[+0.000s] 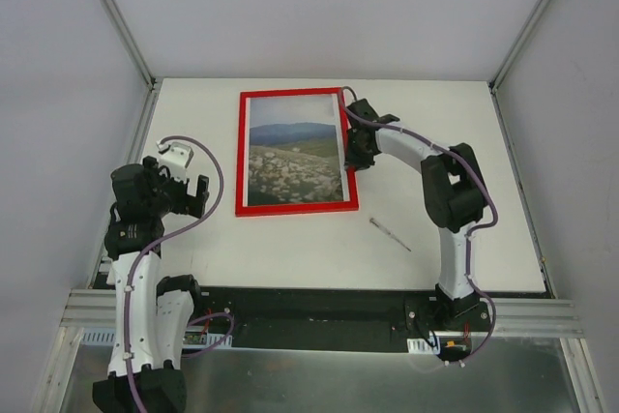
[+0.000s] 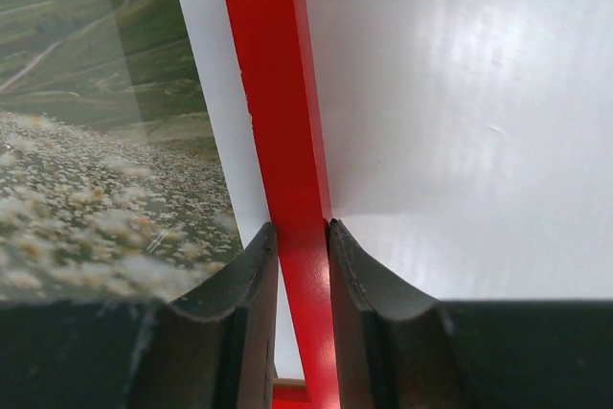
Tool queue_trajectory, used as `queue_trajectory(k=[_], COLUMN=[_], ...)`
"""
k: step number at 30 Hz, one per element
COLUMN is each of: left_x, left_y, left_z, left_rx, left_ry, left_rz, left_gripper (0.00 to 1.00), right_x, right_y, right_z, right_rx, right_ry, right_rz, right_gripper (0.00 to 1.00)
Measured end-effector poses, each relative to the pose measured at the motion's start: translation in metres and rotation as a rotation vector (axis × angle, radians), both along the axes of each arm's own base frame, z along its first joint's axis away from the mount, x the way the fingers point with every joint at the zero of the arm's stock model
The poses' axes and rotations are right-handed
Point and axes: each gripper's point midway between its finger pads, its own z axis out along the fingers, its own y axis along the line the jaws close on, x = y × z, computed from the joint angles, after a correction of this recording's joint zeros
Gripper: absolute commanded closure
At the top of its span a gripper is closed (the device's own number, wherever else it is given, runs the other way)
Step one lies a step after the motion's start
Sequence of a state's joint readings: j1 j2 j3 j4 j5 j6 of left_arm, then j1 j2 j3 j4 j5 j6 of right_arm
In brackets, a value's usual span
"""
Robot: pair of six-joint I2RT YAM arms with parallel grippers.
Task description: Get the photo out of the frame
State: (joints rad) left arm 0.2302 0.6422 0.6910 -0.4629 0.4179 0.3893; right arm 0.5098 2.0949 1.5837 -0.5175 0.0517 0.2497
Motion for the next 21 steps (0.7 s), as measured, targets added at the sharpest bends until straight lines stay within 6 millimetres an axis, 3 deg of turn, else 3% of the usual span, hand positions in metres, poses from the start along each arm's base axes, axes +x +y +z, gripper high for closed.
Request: queue_trajectory(k=[4,9,15,21], left_x=[0.009,0.027,0.042,0.050], left_y=[-0.011,-0.055,-0.105,-0.163], left_z=[0.000,-0.016,-0.053,-0.059], left_rx=[-0.022,0.062,0.167,0.261], left_ry=[0.019,0.065,0.169,0.159], left_rz=[-0.050,-0.203,-0.371,-0.558], left_gripper=[0.01,0.01,0.01,0.01], right_x=[-0.012,-0.023,-0.025,-0.025], right_y=[-0.028,-0.051,-0.056,-0.055], right_z=[0.000,-0.001,-0.001,-0.001], right_rx=[-0.018,-0.043,-0.052,-0.030], right_ry=[0.012,0.012,0.004,0.009], right_rz=[-0.033,-0.045,-0.034,-0.026], right_gripper=[0.99,0.99,0.99,0.99])
